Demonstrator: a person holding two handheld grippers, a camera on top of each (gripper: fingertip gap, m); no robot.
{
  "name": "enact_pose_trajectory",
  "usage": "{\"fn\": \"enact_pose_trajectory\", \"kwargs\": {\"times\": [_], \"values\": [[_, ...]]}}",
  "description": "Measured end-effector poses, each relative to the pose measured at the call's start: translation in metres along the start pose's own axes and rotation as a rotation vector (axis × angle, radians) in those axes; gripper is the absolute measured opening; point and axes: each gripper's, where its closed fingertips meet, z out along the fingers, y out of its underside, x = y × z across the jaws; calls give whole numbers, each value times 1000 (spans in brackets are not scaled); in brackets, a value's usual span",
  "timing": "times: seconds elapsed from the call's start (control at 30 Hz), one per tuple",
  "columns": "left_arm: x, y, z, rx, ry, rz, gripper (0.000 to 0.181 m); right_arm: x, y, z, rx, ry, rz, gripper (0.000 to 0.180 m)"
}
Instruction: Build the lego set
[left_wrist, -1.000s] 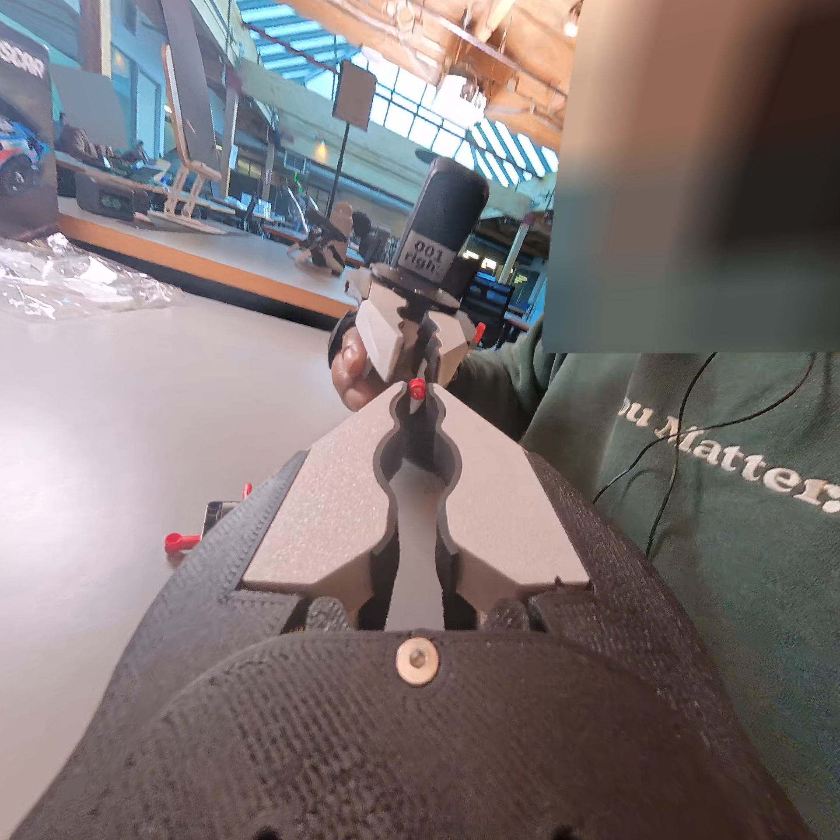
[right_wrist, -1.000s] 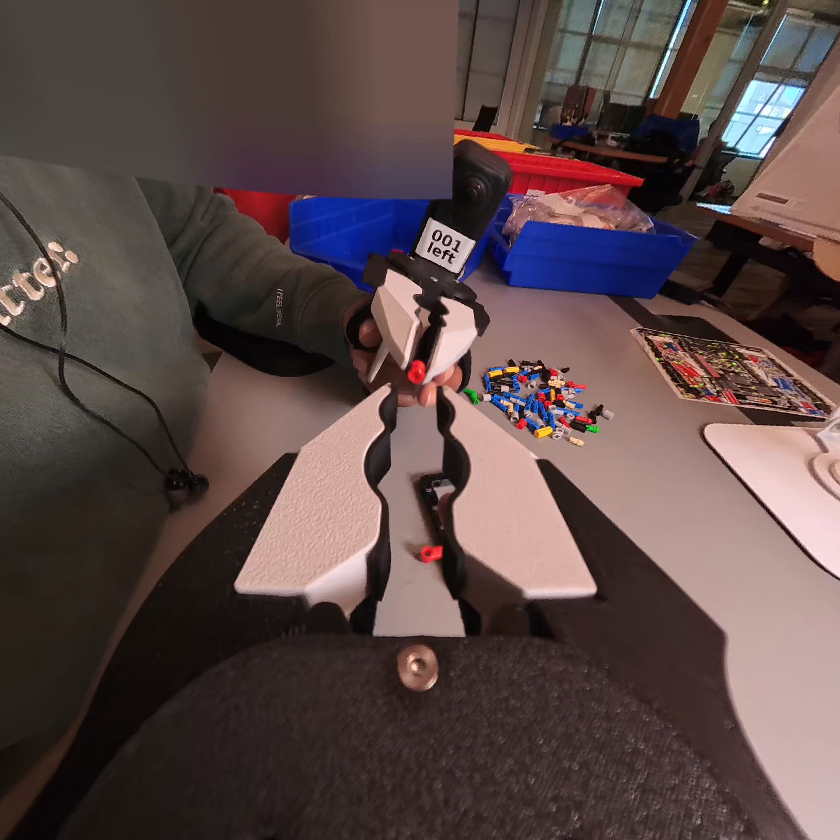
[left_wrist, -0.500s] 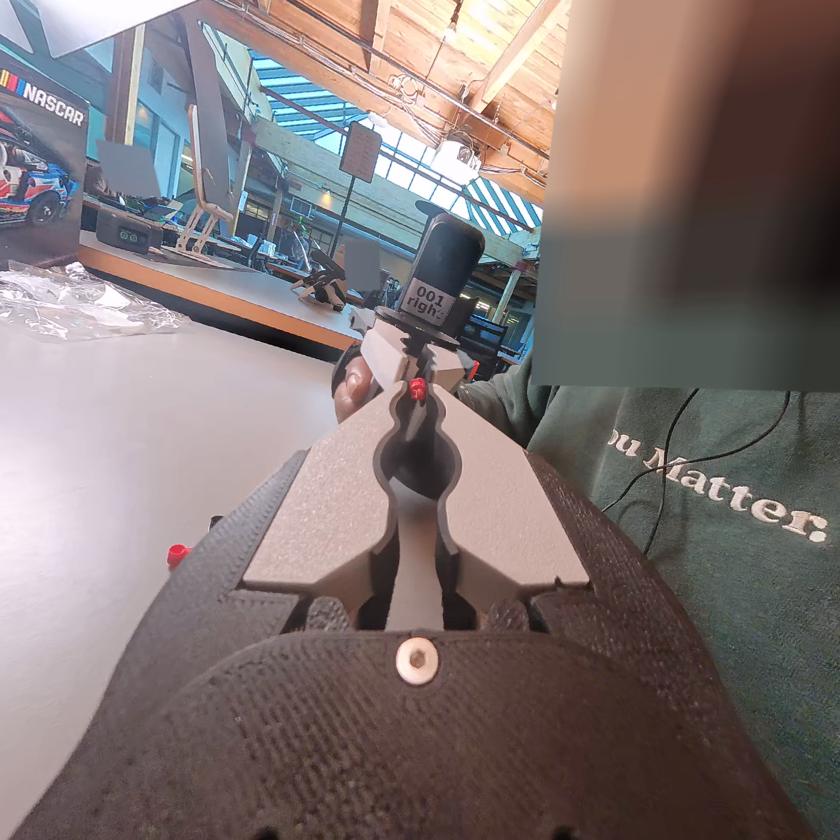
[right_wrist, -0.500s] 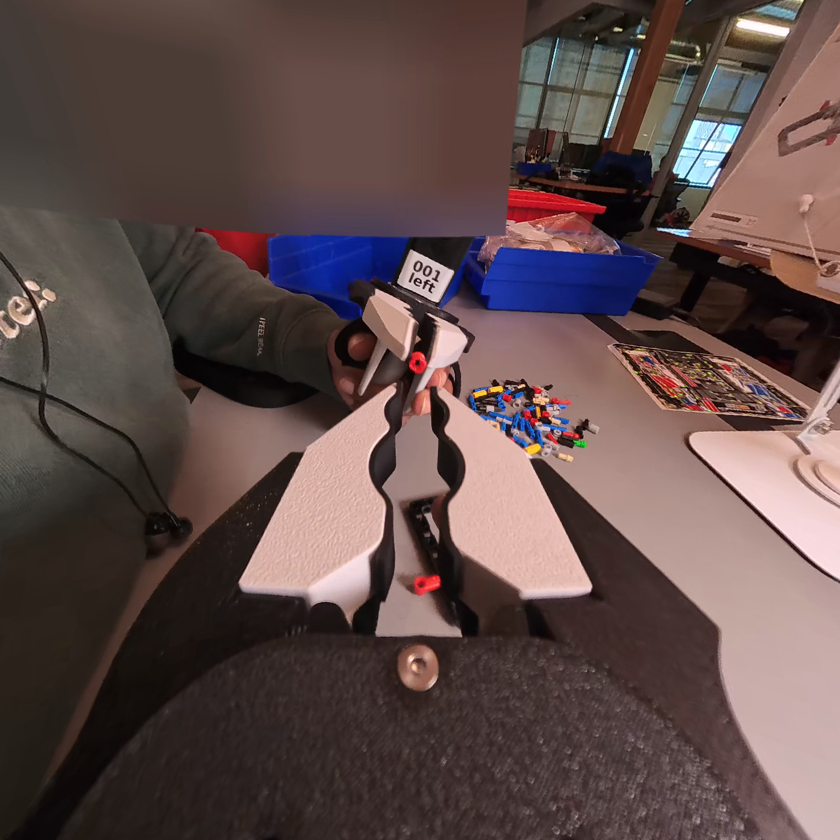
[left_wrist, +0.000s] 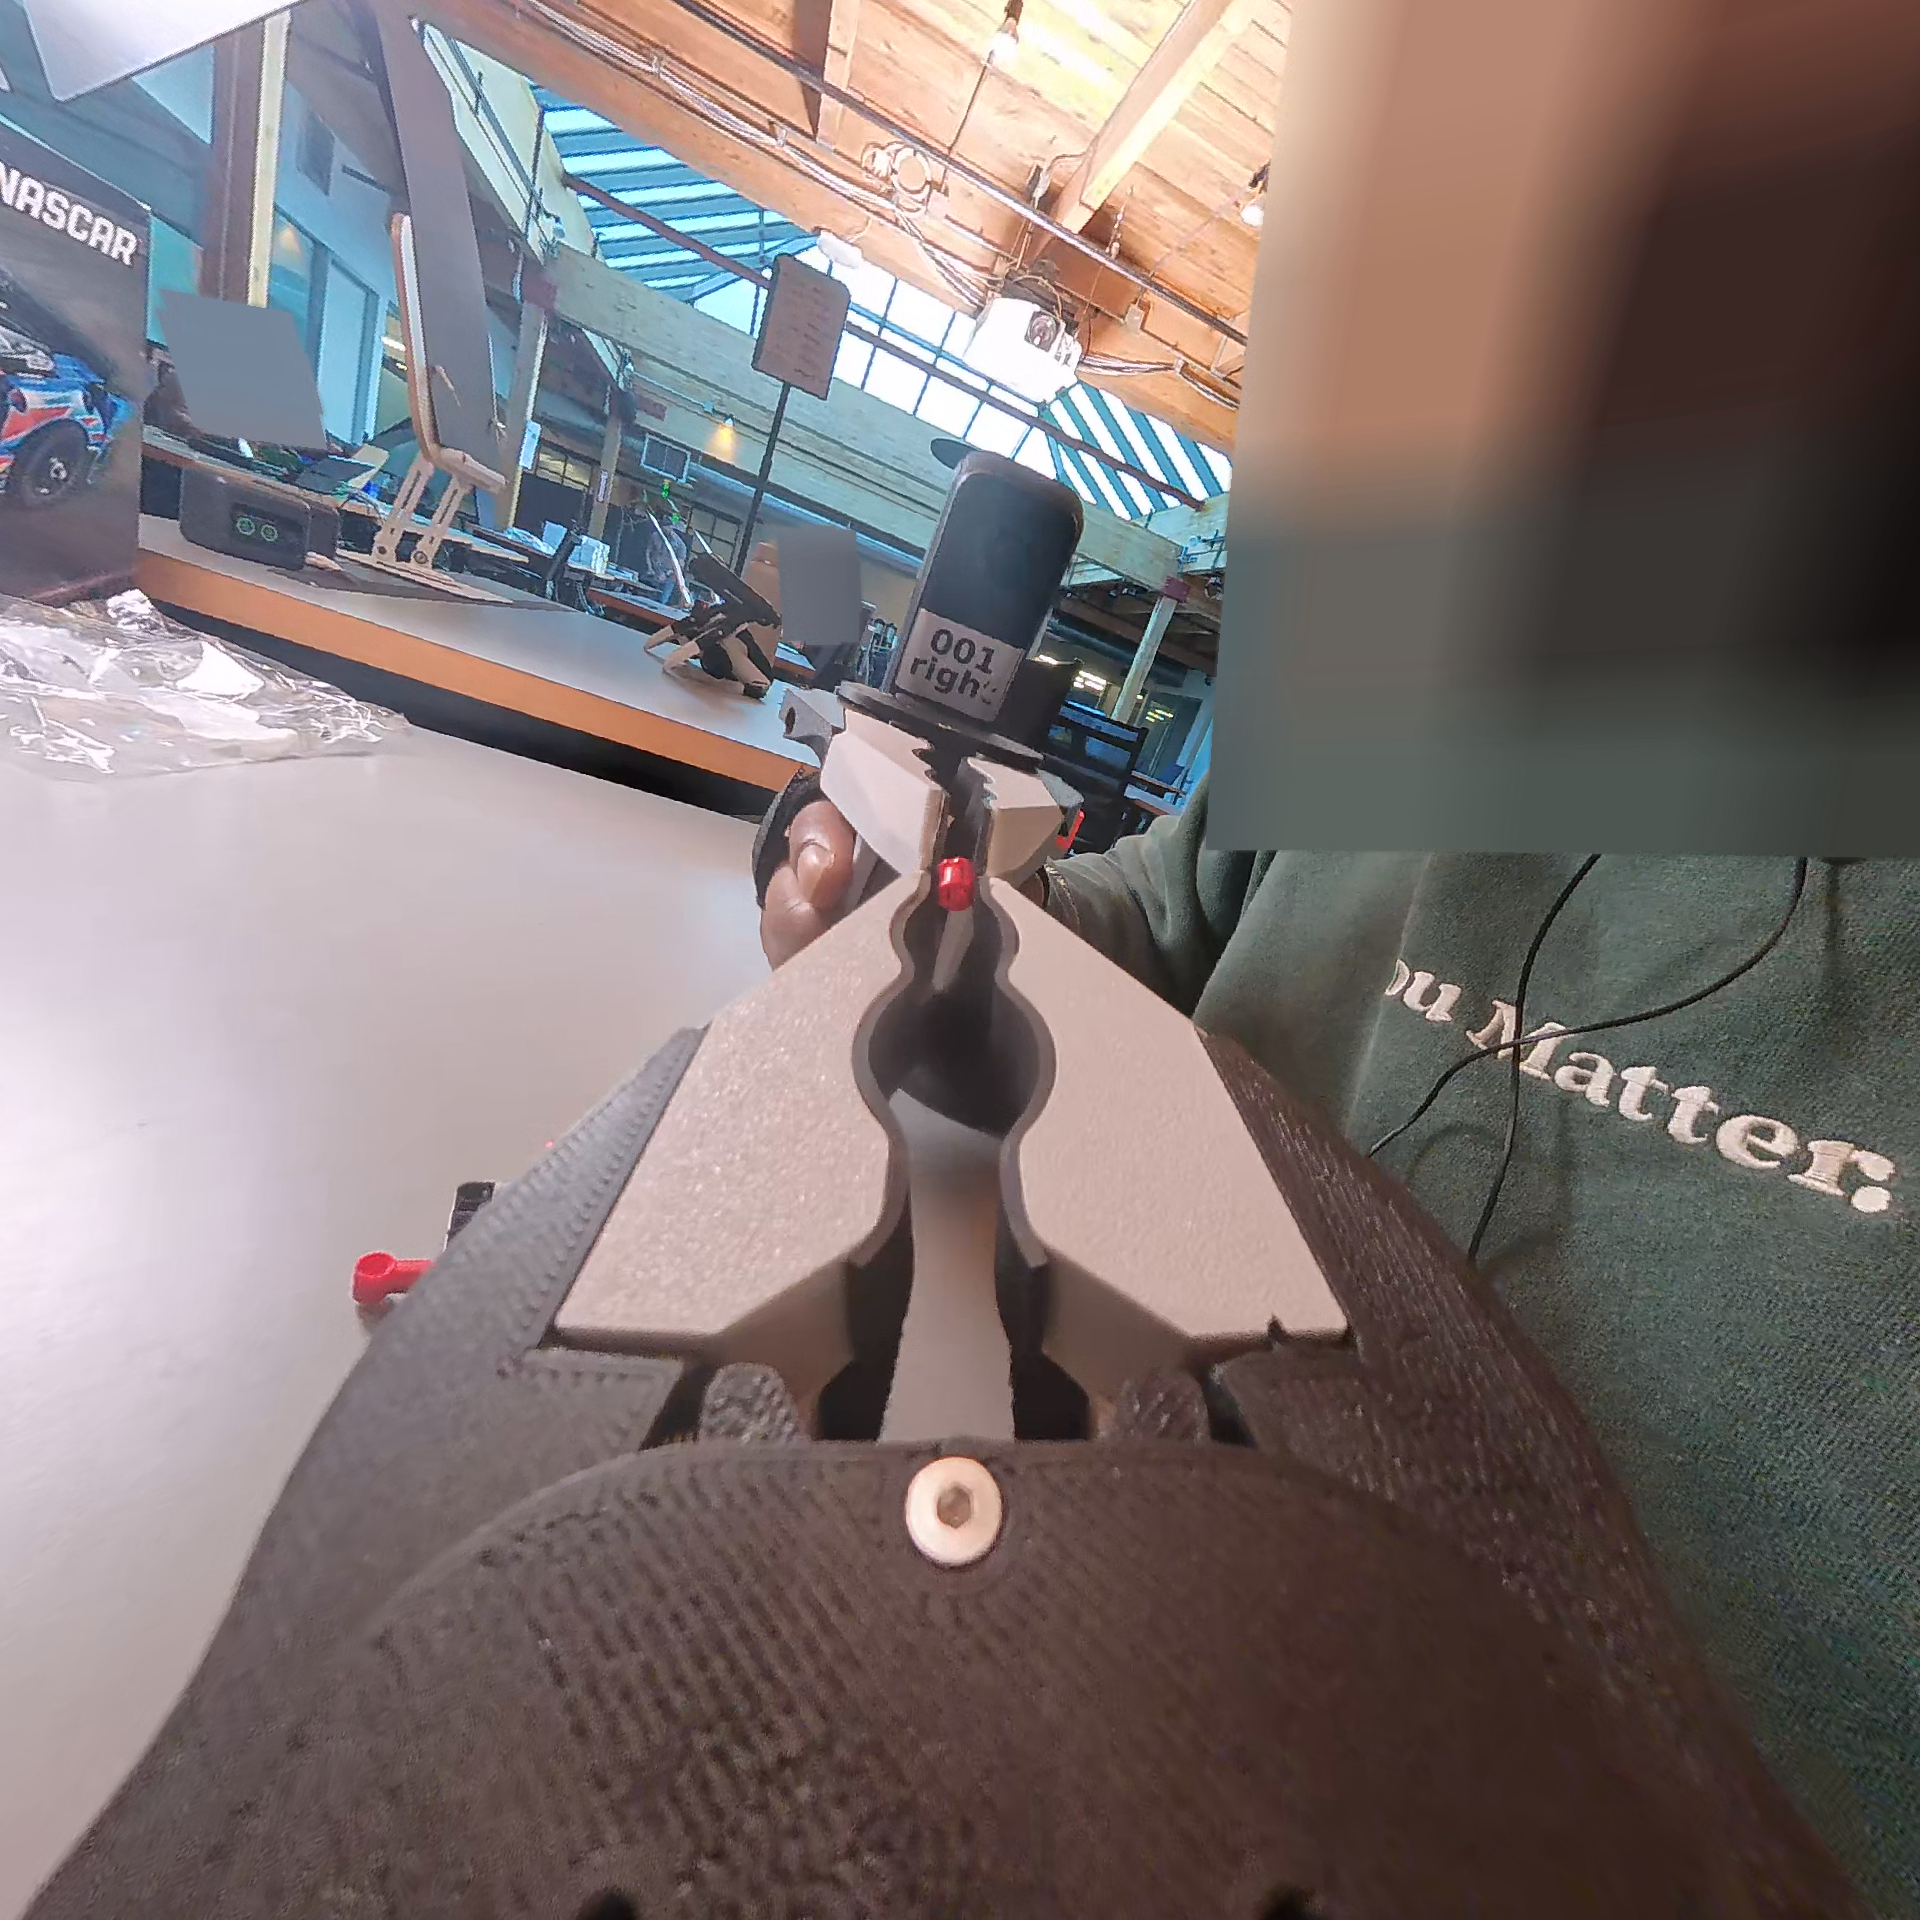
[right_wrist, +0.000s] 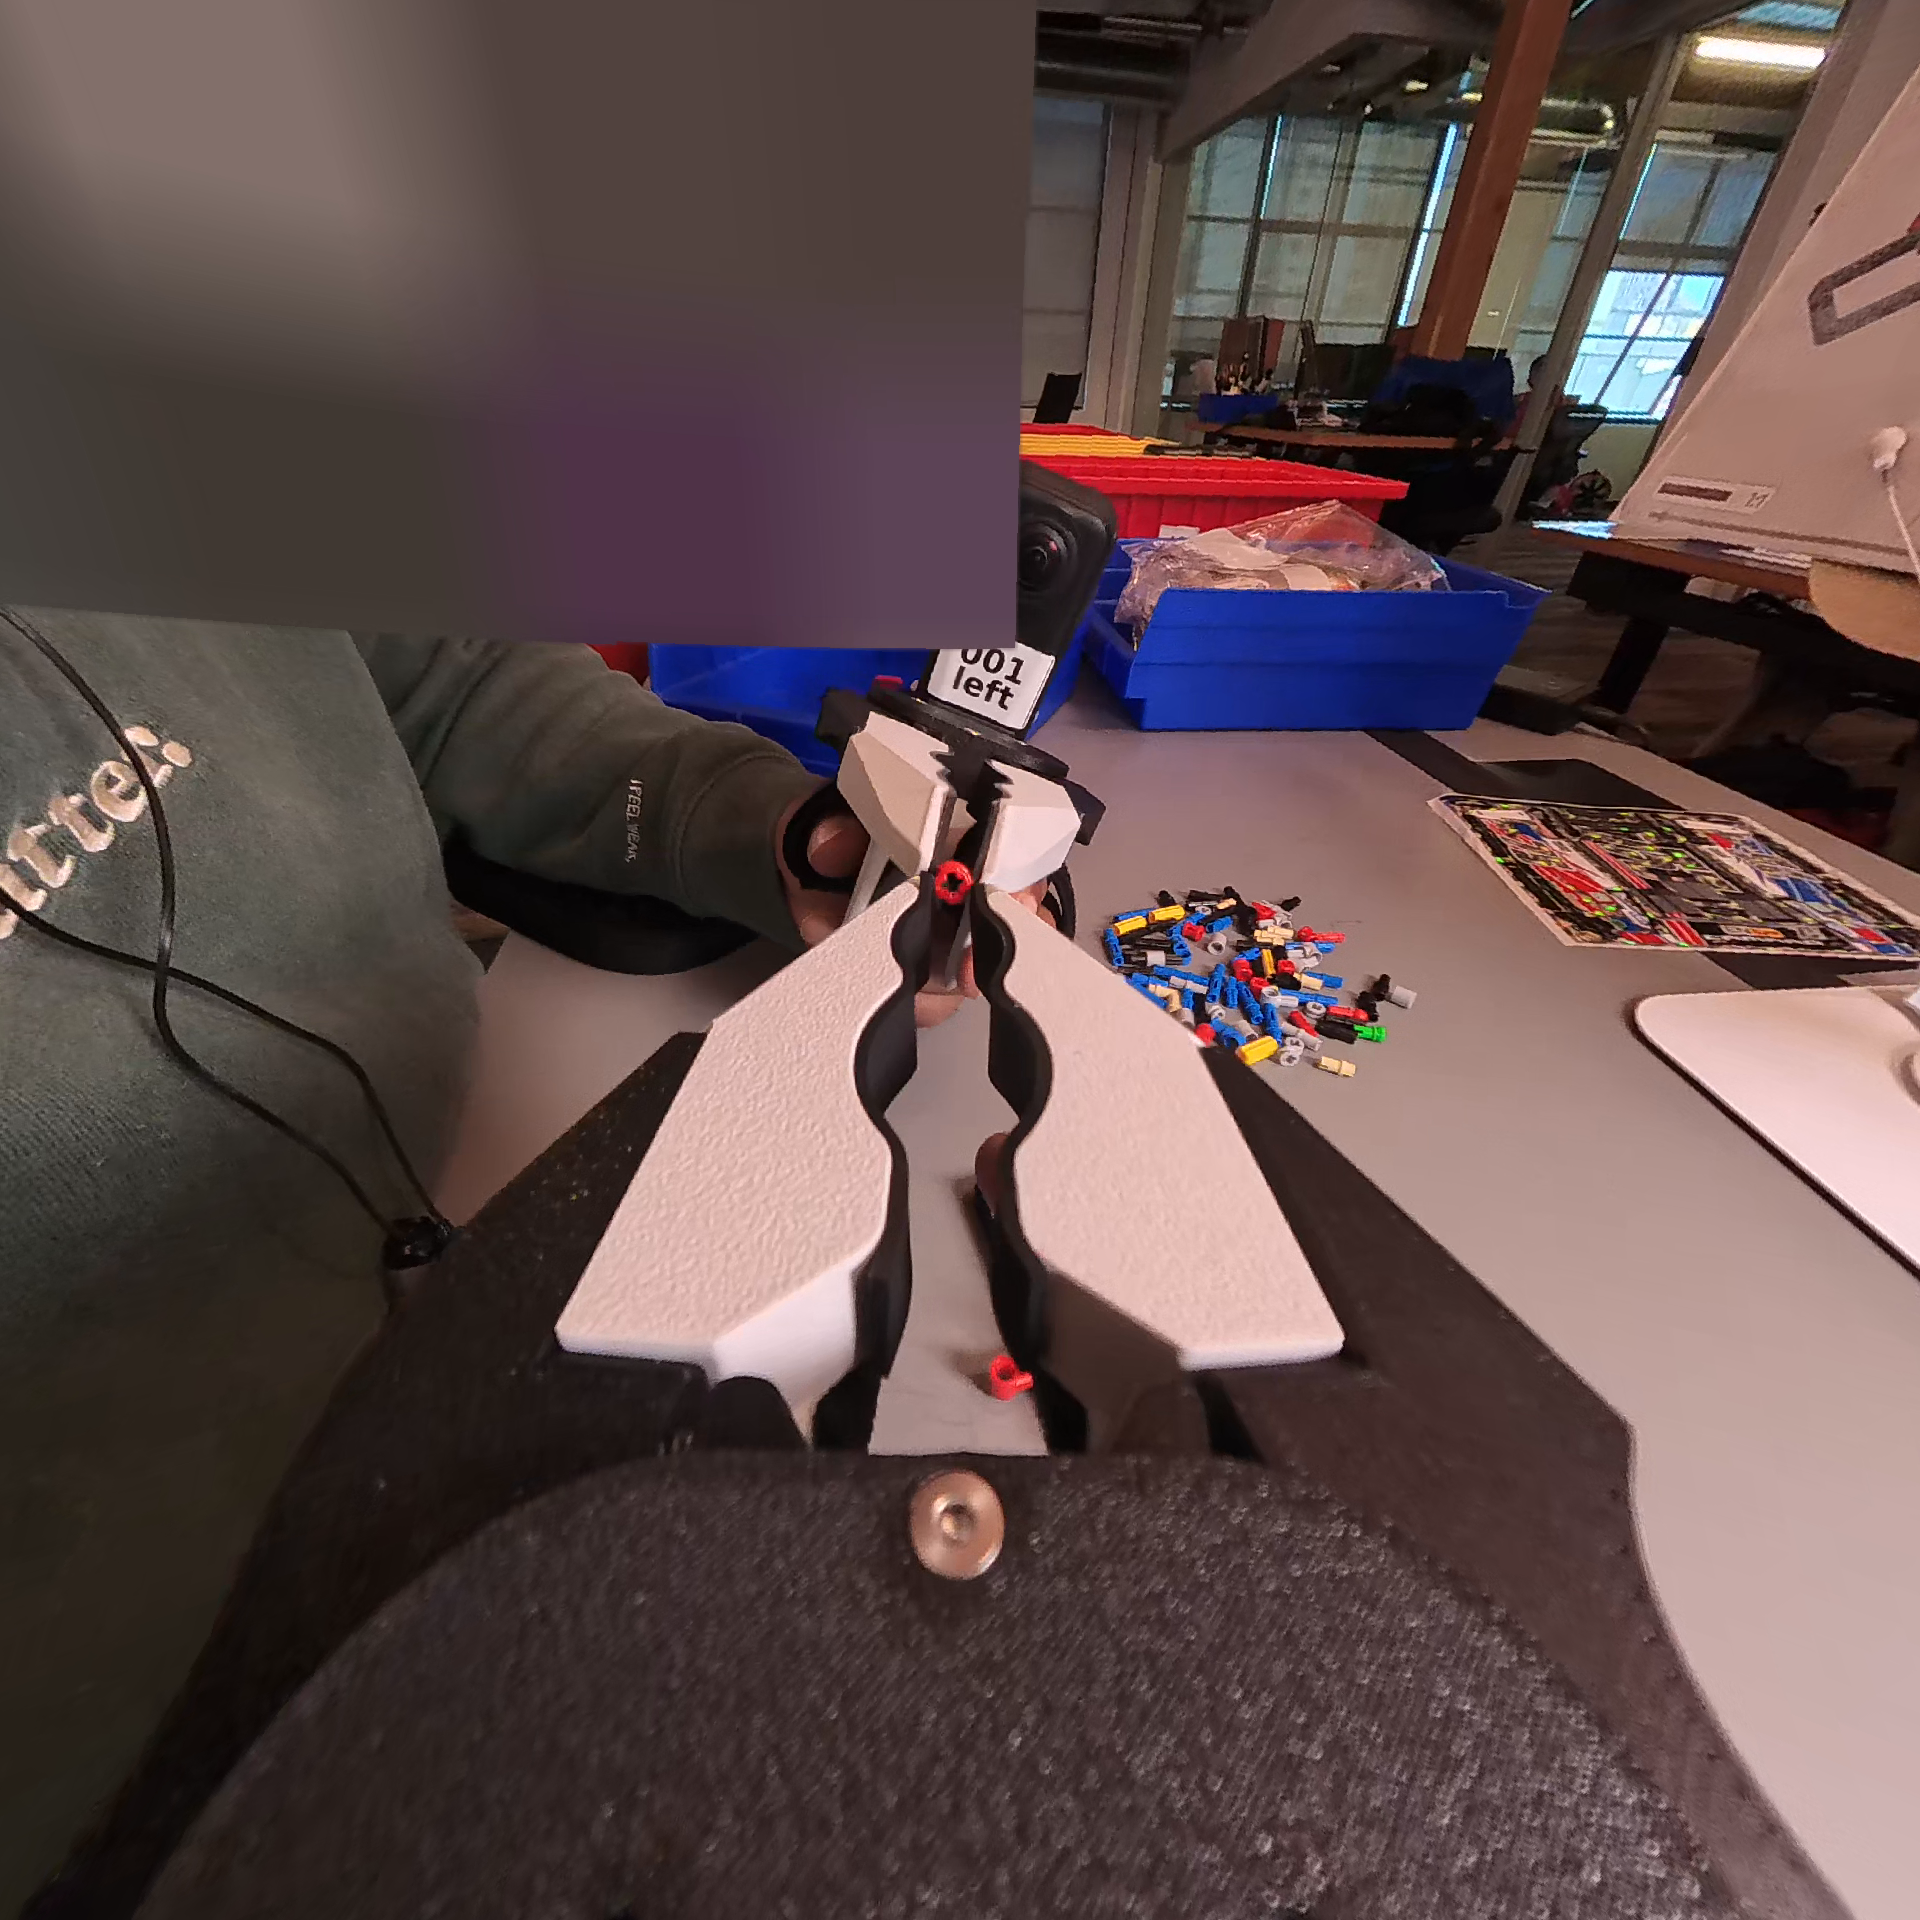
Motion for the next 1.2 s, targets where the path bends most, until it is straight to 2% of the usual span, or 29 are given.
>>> {"fn": "enact_pose_trajectory", "kwargs": {"times": [0.33,0.43,0.7,1.03,1.2], "values": [[-2,8,1,-61,-26,31,5,0,5,-2,-33,-16,1,3],[-4,12,2,-91,-34,12,5,-1,8,-2,-49,-21,-32,11],[-4,17,3,-130,-38,-7,5,-1,13,-2,-77,-24,-39,4],[-11,10,1,-146,-169,157,5,9,9,0,-11,-6,136,4],[-31,25,-7,-294,-258,178,5,21,28,-2,-124,36,119,5]]}}
